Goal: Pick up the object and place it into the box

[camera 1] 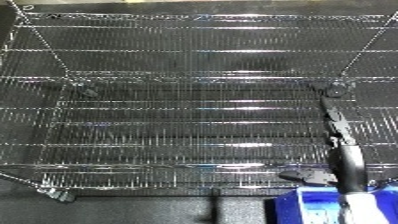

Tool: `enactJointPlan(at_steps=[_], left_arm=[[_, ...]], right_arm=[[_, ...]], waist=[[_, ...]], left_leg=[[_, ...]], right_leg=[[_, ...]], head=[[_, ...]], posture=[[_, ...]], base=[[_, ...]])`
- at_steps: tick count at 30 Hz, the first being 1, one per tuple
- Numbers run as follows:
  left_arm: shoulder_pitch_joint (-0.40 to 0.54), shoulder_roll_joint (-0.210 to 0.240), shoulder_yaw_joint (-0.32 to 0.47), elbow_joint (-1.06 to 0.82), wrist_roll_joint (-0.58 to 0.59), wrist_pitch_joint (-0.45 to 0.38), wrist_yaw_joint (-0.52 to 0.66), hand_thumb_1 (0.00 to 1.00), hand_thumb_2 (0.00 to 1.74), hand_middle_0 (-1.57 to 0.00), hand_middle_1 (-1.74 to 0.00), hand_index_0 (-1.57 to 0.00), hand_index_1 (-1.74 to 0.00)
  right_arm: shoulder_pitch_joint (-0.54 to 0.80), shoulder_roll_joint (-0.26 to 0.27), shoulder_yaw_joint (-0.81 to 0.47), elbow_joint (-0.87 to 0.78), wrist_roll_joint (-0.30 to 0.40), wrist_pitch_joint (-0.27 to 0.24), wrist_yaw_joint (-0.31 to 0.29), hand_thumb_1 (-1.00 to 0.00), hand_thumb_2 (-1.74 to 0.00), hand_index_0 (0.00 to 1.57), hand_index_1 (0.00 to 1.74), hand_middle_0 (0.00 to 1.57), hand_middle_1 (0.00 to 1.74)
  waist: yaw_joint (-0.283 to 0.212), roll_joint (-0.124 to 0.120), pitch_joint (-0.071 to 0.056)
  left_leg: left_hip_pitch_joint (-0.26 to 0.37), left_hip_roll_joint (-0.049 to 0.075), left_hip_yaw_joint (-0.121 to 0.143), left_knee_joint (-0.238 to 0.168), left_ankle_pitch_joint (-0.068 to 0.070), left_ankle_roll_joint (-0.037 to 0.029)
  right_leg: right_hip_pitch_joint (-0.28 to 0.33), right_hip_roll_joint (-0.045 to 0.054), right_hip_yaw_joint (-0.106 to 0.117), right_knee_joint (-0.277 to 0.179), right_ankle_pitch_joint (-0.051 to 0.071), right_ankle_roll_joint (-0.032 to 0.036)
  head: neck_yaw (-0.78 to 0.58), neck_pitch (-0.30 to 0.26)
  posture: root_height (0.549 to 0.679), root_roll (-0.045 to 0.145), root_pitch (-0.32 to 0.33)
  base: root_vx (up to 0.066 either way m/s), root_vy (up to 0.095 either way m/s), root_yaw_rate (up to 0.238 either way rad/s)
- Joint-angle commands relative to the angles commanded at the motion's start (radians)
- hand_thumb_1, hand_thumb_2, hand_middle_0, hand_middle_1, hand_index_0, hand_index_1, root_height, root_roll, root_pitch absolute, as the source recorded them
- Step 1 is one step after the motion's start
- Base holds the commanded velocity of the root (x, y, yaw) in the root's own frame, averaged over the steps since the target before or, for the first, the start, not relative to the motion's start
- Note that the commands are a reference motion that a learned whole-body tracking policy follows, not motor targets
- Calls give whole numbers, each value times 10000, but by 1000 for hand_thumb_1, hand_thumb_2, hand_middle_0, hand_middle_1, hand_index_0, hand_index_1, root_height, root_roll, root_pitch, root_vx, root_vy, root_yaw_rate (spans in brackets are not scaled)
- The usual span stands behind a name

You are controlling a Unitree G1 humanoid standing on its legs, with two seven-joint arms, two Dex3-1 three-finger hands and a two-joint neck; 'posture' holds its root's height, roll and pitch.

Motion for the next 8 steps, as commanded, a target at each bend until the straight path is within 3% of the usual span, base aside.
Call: enactJointPlan(at_steps=[8], left_arm=[[-57, -43, 32, -52, 42, -12, 62, 1000, 1740, -1570, -1740, -1570, -1740]], right_arm=[[-197, -228, 131, 25, -262, 66, 13, 0, 0, 0, 0, 0, 0]], waist=[[99, -1, 51]], left_leg=[[-14, -28, -49, 4, -47, 28]], right_leg=[[-119, -19, -8, 54, -33, 24]], head=[[-106, 117]], posture=[[631, 50, -197]], base=[[24, -2, -3]])
